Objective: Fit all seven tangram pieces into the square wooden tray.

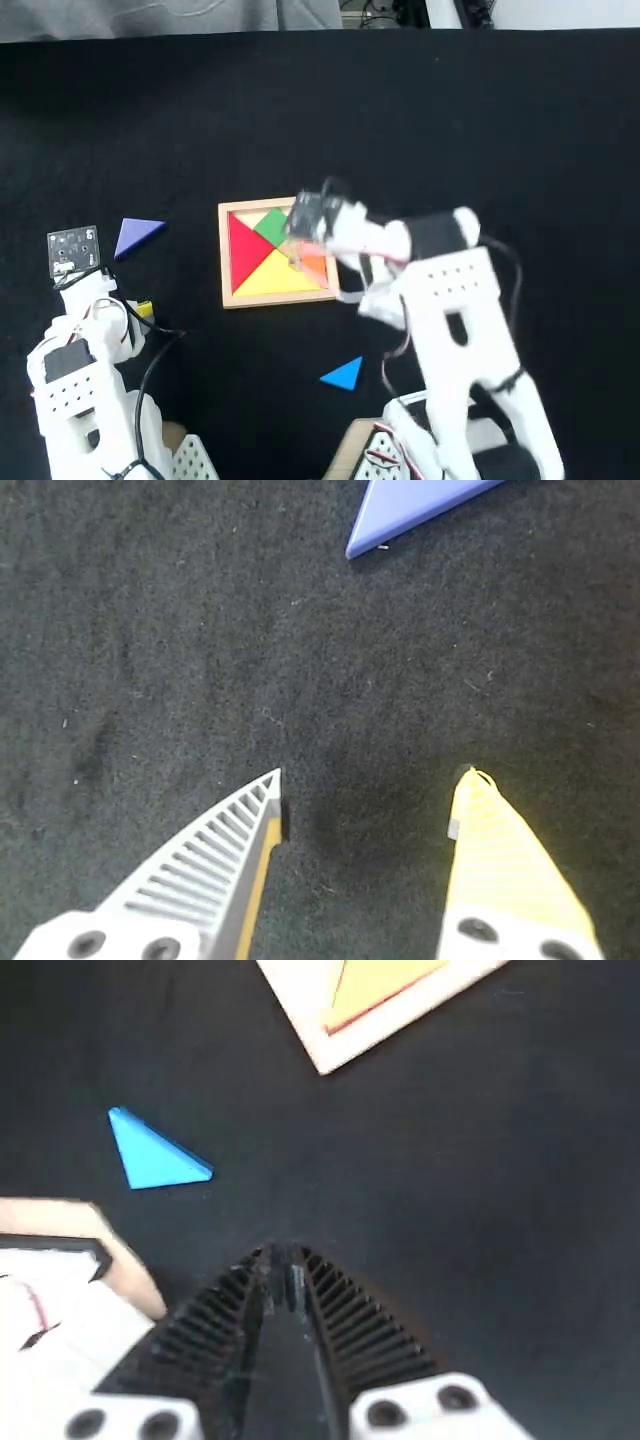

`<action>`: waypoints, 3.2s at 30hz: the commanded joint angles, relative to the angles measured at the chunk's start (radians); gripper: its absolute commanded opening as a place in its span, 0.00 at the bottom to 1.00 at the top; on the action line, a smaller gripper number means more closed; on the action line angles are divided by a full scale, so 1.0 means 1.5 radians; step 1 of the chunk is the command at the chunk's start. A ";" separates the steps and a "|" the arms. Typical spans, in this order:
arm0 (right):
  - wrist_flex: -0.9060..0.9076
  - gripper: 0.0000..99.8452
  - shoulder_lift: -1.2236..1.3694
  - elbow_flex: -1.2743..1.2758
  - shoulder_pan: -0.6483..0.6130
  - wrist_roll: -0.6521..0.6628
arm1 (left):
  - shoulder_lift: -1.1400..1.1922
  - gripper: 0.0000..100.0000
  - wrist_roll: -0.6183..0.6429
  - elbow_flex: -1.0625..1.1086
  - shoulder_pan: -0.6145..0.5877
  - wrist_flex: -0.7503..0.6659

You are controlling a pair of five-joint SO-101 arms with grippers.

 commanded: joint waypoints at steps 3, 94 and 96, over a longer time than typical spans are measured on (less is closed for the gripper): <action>-0.119 0.01 -0.098 0.189 -0.016 0.031 | -0.007 0.27 -0.001 -0.002 0.004 -0.008; -0.257 0.34 0.058 0.383 -0.278 0.059 | -0.007 0.27 -0.005 -0.002 0.004 -0.008; -0.256 0.34 0.041 0.384 -0.278 0.060 | -0.007 0.27 -0.005 -0.002 0.004 -0.008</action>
